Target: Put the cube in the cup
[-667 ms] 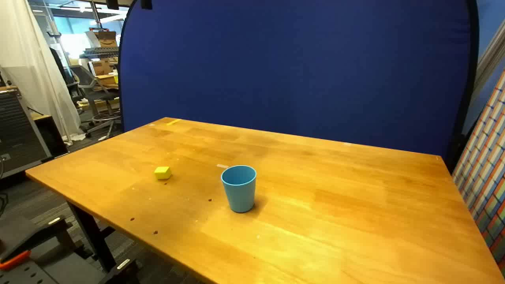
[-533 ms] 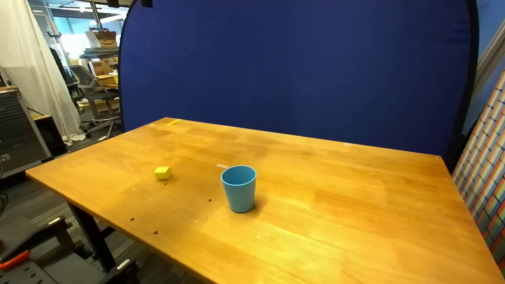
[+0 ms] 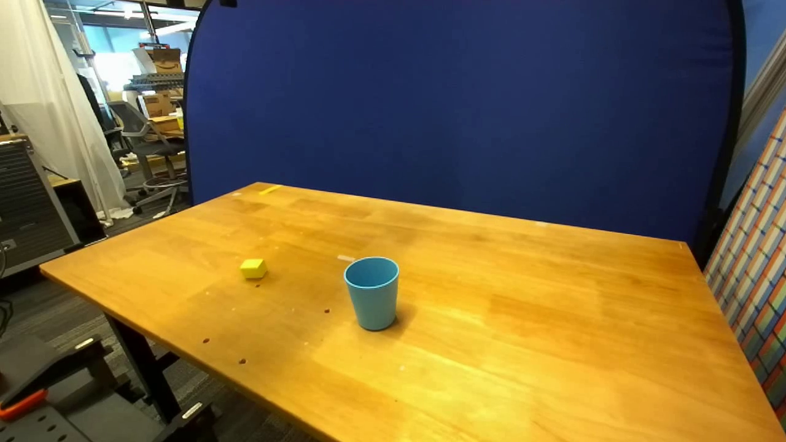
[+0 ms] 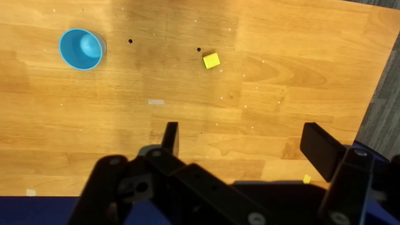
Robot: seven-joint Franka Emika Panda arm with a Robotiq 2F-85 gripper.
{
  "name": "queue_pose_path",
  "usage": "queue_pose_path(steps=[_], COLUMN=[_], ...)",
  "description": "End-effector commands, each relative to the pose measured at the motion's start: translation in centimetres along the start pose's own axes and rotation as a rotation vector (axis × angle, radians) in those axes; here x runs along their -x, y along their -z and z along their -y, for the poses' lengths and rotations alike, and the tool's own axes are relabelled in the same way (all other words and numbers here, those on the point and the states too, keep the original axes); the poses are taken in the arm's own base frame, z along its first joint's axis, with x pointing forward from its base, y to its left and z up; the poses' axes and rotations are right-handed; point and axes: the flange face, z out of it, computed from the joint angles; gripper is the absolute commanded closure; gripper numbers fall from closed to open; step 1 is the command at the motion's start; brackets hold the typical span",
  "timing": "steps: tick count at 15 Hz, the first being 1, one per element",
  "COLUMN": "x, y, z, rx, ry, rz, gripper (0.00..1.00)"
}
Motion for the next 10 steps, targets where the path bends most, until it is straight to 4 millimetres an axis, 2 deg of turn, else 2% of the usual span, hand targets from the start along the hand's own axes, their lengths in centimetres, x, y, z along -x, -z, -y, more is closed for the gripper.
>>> queue_pose_path(steps=[1, 3, 5, 7, 10], x=[0.0, -1.9, -4.4, -6.3, -8.5], y=[0.0, -1.4, -4.0, -7.4, -14.0], z=[0.0, 0.1, 1.0, 2.0, 4.8], rx=[0.0, -0.014, -0.034, -0.05, -0.052], ry=[0.0, 0.029, 0.056, 0.073, 0.069], rz=[0.001, 0.029, 0.068, 0.106, 0.199], gripper=[0.0, 0.0, 0.0, 0.0, 0.0])
